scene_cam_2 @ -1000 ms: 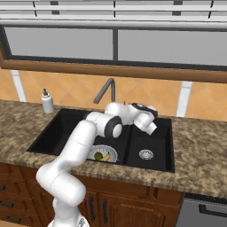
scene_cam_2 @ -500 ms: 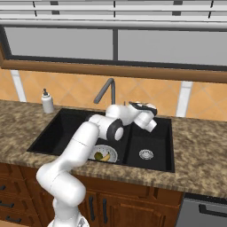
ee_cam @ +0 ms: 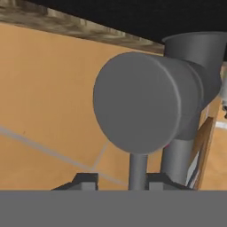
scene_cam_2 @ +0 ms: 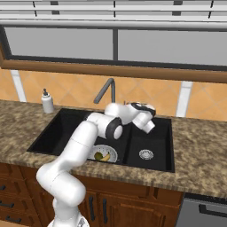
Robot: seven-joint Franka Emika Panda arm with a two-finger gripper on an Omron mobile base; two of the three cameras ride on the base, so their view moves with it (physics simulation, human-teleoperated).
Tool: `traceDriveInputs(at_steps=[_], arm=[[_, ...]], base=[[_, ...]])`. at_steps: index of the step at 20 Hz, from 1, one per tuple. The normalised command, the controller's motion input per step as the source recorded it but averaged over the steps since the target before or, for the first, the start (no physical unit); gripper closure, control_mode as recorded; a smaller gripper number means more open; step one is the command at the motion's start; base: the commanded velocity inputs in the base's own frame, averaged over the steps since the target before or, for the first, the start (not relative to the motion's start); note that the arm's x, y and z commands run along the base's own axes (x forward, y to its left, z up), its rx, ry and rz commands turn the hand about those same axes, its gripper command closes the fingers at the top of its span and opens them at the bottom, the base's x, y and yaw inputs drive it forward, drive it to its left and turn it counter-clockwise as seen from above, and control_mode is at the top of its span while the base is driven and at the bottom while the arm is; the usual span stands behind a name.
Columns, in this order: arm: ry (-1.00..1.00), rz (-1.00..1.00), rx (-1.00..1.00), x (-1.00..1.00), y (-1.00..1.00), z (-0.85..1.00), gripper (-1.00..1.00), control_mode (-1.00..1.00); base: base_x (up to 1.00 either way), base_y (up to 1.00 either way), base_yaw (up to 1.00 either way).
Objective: Put the colander in the sink, put the banana, mango in the colander, and turn on the sink faucet and pour water over the colander.
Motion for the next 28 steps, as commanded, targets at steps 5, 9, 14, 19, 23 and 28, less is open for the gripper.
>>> traceDriveInputs(at_steps=[5, 9, 14, 19, 23, 28], arm=[[0.0, -0.17, 0.0, 0.05, 0.0, 0.09, 1.0, -1.0], [0.0, -0.18, 0.01, 0.25, -0.04, 0.28, 1.0, -1.0], [0.03, -0.18, 0.09, 0.47, -0.43, 0.54, 1.0, -1.0], [0.11, -0.12, 0.16, 0.79, -0.66, 0.59, 1.0, -1.0], [0.16, -0.13, 0.21, 0.87, -0.93, 0.65, 1.0, -1.0], [0.22, -0.16, 0.22, 0.91, -1.0, 0.46, 1.0, -1.0]], base=[[0.0, 0.0, 0.0], [0.0, 0.0, 0.0], [0.0, 0.0, 0.0], [0.0, 0.0, 0.0], [0.0, 0.0, 0.0], [0.0, 0.0, 0.0]])
